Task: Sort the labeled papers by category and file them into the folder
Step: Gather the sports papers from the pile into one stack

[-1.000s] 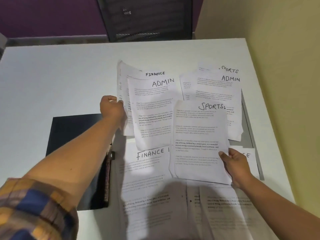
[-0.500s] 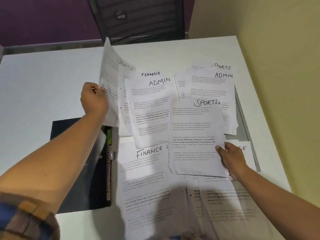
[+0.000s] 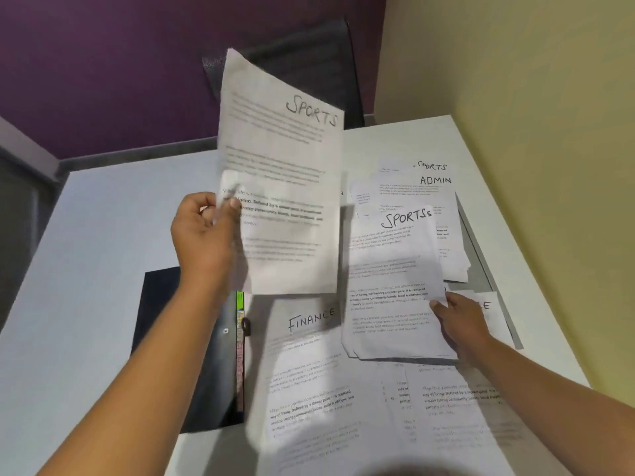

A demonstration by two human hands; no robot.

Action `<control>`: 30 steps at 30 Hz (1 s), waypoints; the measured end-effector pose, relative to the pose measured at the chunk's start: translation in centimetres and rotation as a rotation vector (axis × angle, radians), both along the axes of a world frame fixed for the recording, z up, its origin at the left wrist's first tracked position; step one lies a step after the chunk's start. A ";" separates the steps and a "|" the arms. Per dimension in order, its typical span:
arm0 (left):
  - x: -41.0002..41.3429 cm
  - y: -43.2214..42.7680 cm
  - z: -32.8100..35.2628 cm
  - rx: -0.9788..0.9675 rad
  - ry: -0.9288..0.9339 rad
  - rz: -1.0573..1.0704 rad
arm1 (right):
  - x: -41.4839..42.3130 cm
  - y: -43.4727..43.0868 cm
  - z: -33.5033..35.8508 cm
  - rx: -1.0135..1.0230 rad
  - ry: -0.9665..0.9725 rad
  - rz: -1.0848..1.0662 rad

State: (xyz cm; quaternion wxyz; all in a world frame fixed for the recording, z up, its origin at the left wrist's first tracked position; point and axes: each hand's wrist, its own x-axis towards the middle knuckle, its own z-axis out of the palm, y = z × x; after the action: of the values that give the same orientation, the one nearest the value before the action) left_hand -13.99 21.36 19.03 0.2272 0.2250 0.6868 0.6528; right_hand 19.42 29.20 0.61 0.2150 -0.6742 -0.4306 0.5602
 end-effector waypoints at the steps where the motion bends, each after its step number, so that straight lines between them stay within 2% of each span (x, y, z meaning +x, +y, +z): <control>1: 1.4 -0.7 -0.3 0.002 -0.093 -0.013 | -0.2 -0.1 0.4 0.010 0.001 0.004; 4: 6.2 -2.6 -1.9 -0.027 -0.278 0.004 | -0.9 -0.8 1.6 0.014 0.036 0.003; 10: 11.5 -6.0 -7.0 -0.281 -0.466 -0.075 | -1.2 -3.3 4.2 -0.037 0.190 0.020; 12: 12.3 -6.9 -7.8 -0.330 -0.423 -0.091 | -0.9 -4.2 4.9 -0.054 0.247 0.060; 16: 12.5 -8.3 -7.8 -0.429 -0.164 -0.012 | 0.2 -5.5 6.1 -0.069 0.368 0.088; 18: 11.8 -8.6 -8.0 -0.415 -0.245 -0.045 | 0.6 -5.9 6.8 -0.092 0.413 0.114; 22: 11.4 -8.6 -8.1 -0.356 -0.465 -0.285 | 1.0 -6.8 8.3 -0.164 0.509 0.105; 24: 11.8 -8.7 -8.0 -0.327 -0.488 -0.318 | 1.1 -7.2 8.9 -0.197 0.526 0.046; 30: 12.9 -9.4 -7.8 -0.301 -0.496 -0.303 | 0.8 -8.3 9.4 -0.009 0.427 0.130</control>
State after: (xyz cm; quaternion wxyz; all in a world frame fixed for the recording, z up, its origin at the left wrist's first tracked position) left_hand -1.09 11.91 11.28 0.5127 0.1227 0.6582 0.5374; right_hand 20.22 20.89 9.97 0.2617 -0.5120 -0.4154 0.7049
